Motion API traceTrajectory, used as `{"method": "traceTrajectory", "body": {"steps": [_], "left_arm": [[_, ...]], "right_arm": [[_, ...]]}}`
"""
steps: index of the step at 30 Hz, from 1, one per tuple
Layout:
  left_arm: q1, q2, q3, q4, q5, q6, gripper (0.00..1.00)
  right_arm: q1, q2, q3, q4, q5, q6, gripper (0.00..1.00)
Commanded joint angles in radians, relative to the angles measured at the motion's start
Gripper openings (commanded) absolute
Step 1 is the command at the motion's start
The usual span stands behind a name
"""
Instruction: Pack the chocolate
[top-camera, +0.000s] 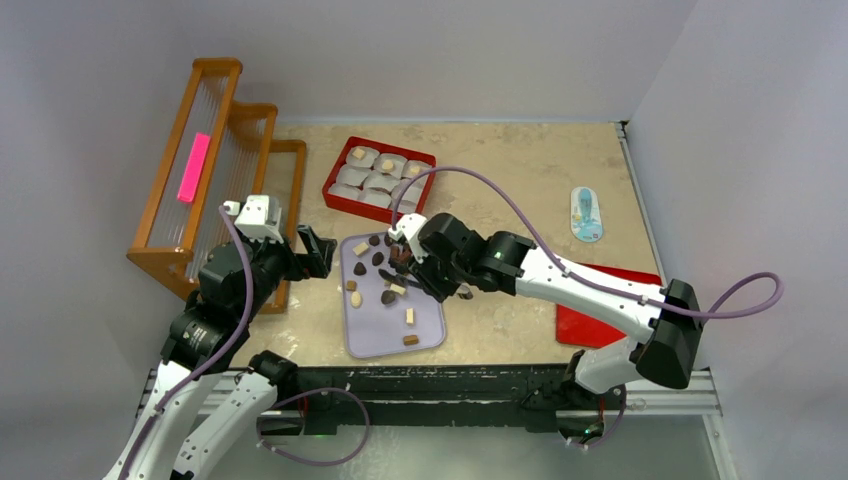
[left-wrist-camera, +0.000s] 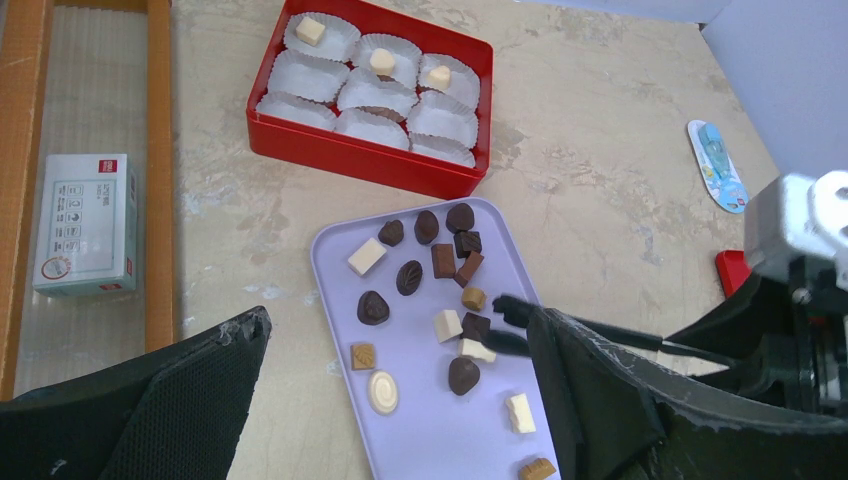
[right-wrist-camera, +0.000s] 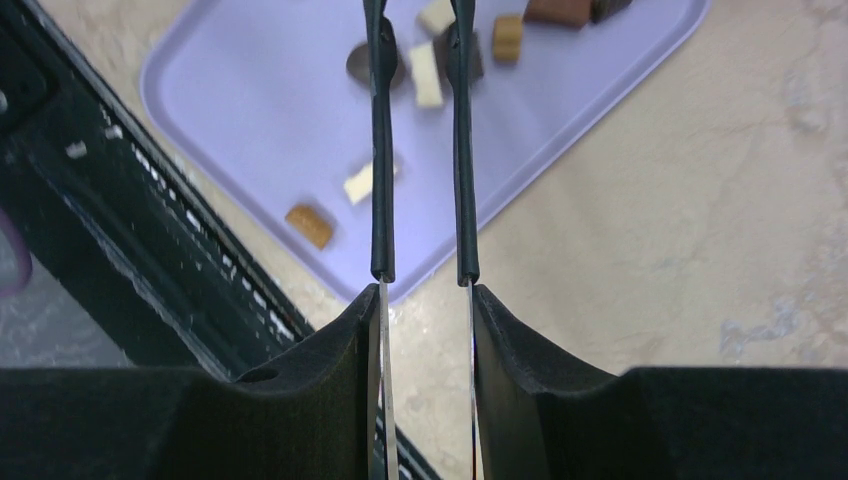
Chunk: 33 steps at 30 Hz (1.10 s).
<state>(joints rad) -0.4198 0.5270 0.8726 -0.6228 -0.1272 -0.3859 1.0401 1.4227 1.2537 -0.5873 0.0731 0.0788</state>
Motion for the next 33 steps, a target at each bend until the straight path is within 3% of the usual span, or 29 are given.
{"method": "traceTrajectory", "body": {"steps": [1,21,33], "left_arm": [[-0.002,0.004,0.007,0.029,0.004,-0.012,1.00],[-0.002,0.002,0.007,0.028,0.003,-0.013,1.00],[-0.002,0.002,0.006,0.028,0.005,-0.012,1.00]], "right_arm": [[0.020,-0.013,-0.013,-0.079,-0.021,-0.014,0.37],[0.023,0.102,-0.007,-0.133,0.088,-0.028,0.38],[0.024,0.132,-0.010,-0.080,0.037,-0.043,0.40]]}}
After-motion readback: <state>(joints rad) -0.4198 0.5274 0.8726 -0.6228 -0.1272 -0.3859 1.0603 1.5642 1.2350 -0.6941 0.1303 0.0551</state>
